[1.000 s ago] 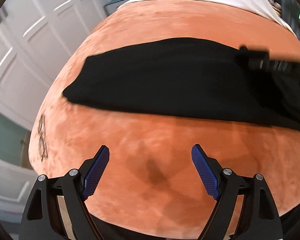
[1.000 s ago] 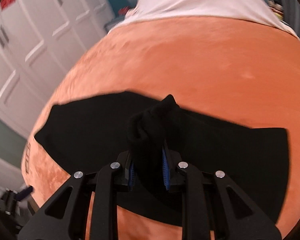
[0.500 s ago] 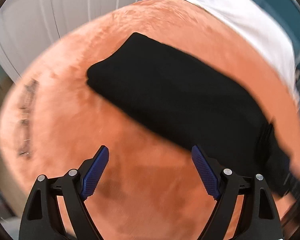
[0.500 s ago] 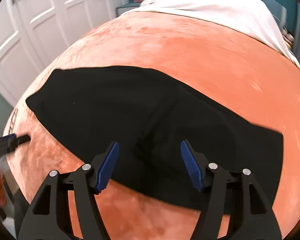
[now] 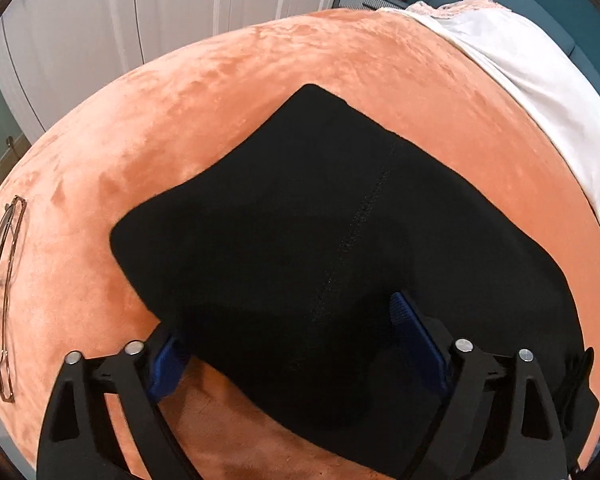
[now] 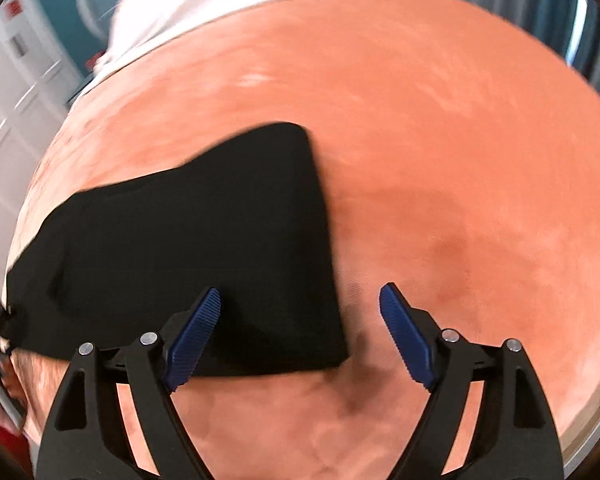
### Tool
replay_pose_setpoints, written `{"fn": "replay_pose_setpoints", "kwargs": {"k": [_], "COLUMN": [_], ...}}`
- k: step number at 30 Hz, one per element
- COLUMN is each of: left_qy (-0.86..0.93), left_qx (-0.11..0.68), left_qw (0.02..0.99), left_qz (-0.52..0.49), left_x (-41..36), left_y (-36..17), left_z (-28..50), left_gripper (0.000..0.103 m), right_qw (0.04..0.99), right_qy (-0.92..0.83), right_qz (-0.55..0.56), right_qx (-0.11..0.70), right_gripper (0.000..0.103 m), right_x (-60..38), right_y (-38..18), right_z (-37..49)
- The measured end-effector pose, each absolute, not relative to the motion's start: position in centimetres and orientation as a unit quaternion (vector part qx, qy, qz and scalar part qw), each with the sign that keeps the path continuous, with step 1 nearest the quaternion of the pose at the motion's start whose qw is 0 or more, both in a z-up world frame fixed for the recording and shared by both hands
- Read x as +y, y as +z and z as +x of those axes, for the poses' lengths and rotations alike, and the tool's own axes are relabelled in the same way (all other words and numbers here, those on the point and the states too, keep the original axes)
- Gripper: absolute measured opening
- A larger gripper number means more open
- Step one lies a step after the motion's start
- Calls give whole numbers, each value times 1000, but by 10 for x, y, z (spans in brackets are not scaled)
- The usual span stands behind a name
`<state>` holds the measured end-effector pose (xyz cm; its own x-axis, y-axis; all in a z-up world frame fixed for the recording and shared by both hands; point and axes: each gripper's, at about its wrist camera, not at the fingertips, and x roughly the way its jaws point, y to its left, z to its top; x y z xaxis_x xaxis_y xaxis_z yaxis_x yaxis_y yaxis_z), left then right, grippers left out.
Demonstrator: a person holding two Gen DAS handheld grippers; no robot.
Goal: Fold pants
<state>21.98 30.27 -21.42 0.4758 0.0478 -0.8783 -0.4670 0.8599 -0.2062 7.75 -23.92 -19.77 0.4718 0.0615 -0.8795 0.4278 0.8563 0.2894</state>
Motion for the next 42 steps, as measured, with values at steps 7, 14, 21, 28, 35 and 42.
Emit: {"fn": "replay_pose_setpoints", "kwargs": {"k": [7,14,21,28,35,42], "left_qy": [136,96,35,80,90,157], "left_qx": [468,473,529,554,533,509], "left_qw": [833,839,819,819,833,845], "left_qz": [-260,-251,-220,-129,-114,-44], "left_x": [315,298,239,191,199,200], "left_y": [-199,-148,-141,-184,-147,-128], "left_z": [211,184,111,74,64,44], "left_gripper": [17,16,17,29,41,45], "right_qw": [819,830,818,785,863,865], "right_qy": [-65,-29,-77,-111,-161,80], "right_qz": [268,295,276,296,167,103], "right_qx": [503,473,499,533,448,484], "right_gripper": [29,17,18,25,40,29], "right_x": [-225,-262,-322,-372,-345,-183], "right_y": [-203,-141,-124,-197,-109,-114], "right_z": [99,65,-12,-69,-74,50]}}
